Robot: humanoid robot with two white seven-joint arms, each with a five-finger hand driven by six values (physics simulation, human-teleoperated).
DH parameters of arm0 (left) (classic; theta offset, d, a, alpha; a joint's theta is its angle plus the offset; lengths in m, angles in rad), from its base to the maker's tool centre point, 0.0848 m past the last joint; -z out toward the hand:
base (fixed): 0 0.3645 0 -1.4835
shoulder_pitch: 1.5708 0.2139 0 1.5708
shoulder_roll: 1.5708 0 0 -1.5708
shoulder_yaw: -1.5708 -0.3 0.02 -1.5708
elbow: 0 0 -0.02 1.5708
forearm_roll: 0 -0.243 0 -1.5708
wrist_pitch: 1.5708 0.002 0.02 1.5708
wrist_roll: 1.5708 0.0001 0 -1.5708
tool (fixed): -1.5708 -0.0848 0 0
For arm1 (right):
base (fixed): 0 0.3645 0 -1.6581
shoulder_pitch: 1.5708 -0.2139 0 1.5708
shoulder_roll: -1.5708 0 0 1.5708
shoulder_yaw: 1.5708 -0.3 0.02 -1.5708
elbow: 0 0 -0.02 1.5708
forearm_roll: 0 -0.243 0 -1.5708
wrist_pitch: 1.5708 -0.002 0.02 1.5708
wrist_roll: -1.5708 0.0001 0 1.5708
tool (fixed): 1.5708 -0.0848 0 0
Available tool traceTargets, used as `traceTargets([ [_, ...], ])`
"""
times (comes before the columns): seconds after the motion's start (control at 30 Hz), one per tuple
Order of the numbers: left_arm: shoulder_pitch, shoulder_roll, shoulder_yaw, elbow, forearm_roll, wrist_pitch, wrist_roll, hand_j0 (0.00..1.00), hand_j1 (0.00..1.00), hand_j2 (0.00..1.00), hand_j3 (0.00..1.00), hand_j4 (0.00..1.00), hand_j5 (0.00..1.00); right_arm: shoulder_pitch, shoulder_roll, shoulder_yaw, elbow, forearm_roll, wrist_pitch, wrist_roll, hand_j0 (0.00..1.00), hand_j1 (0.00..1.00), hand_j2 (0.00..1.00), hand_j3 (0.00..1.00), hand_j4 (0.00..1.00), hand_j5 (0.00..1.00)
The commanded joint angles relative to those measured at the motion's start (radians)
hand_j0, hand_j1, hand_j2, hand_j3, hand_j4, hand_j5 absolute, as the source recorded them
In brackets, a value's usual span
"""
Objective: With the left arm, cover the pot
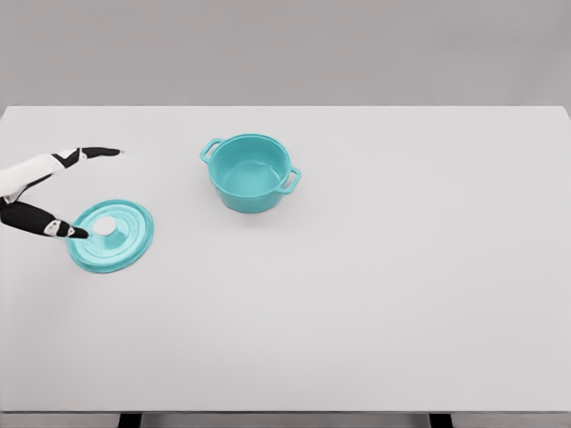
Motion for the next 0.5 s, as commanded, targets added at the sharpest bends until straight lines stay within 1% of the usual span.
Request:
traceTargets([
  [0.0,-0.002,-0.008,-0.002,0.093,0.001,0.002,0.008,1.0,1.0,1.0,1.0,1.0,1.0,0.0,0.0,0.0,0.0,0.001,-0.001,0.0,1.0,1.0,1.0,1.0,1.0,1.0],
  [0.07,-0.003,-0.025,-0.013,0.082,0.001,0.002,0.009,1.0,1.0,1.0,1.0,1.0,1.0,0.0,0.0,0.0,0.0,0.001,-0.001,0.0,1.0,1.0,1.0,1.0,1.0,1.0],
  [0.13,-0.008,-0.036,-0.061,0.074,-0.009,0.002,0.005,1.0,1.0,1.0,1.0,1.0,1.0,0.0,0.0,0.0,0.0,0.001,-0.001,0.0,1.0,1.0,1.0,1.0,1.0,1.0],
  [0.2,-0.009,-0.059,-0.062,0.074,-0.061,0.002,0.003,1.0,1.0,1.0,1.0,1.0,1.0,0.0,0.0,0.0,0.0,0.001,-0.001,0.0,1.0,1.0,1.0,1.0,1.0,1.0],
  [0.23,-0.009,-0.065,-0.062,0.079,-0.091,0.002,0.0,0.96,0.96,0.96,0.96,0.96,0.96,0.0,0.0,0.0,0.0,0.001,-0.001,0.0,1.0,1.0,1.0,1.0,1.0,1.0],
  [0.27,-0.017,-0.07,-0.062,0.084,-0.115,0.002,0.0,0.96,0.96,0.96,0.96,0.96,0.96,0.0,0.0,0.0,0.0,0.001,-0.001,0.0,1.0,1.0,1.0,1.0,1.0,1.0],
  [0.3,-0.018,-0.077,-0.062,0.088,-0.118,0.002,0.0,0.96,0.96,0.96,0.96,0.96,0.96,0.0,0.0,0.0,0.0,0.001,-0.001,0.0,1.0,1.0,1.0,1.0,1.0,1.0],
  [0.37,-0.023,-0.084,-0.062,0.102,-0.148,0.002,-0.002,0.95,0.95,0.95,0.95,0.95,0.95,0.0,0.0,0.0,0.0,0.001,-0.001,0.0,1.0,1.0,1.0,1.0,1.0,1.0],
  [0.4,-0.037,-0.085,-0.062,0.11,-0.15,0.002,-0.002,0.95,0.95,0.95,0.95,0.95,0.95,0.0,0.0,0.0,0.0,0.001,-0.001,0.0,1.0,1.0,1.0,1.0,1.0,1.0],
  [0.47,-0.041,-0.111,-0.074,0.128,-0.154,0.002,-0.002,0.95,0.95,0.95,0.95,0.95,0.95,0.0,0.0,0.0,0.0,0.001,-0.001,0.0,1.0,1.0,1.0,1.0,1.0,1.0],
])
